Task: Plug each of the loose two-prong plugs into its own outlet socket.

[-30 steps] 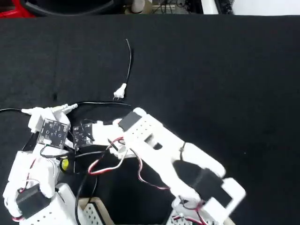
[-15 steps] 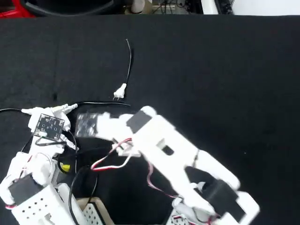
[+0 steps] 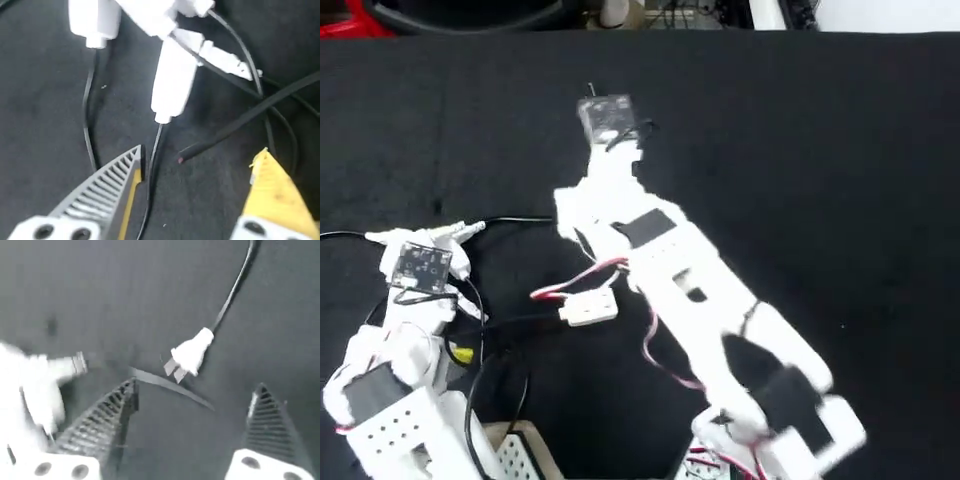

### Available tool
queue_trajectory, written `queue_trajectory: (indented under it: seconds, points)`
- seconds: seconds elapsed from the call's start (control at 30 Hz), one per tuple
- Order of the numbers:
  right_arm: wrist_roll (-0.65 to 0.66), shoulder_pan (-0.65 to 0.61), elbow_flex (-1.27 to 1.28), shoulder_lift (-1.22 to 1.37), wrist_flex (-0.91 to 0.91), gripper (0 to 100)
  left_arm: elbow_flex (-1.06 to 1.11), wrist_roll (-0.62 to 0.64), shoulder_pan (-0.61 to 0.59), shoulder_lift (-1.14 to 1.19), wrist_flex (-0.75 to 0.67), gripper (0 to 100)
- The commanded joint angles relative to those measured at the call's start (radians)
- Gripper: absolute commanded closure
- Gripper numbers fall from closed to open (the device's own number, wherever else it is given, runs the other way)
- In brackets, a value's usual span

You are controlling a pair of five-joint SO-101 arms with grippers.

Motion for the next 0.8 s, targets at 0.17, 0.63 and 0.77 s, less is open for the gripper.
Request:
queue_trajectory:
  seconds: [0.17,0.63,0.77]
  points:
    - [-0.275,0.092,-0.291,0.421,-0.233,66.8,0.091,0.107,0.101,0.005,-0.135,66]
    - [-0.376,0.069,-0.693,0.699,0.081,67.0,0.150,0.143,0.133,0.005,-0.190,66]
    - [-0.376,0.046,-0.691,0.676,0.186,67.0,0.160,0.143,0.133,0.005,-0.193,66]
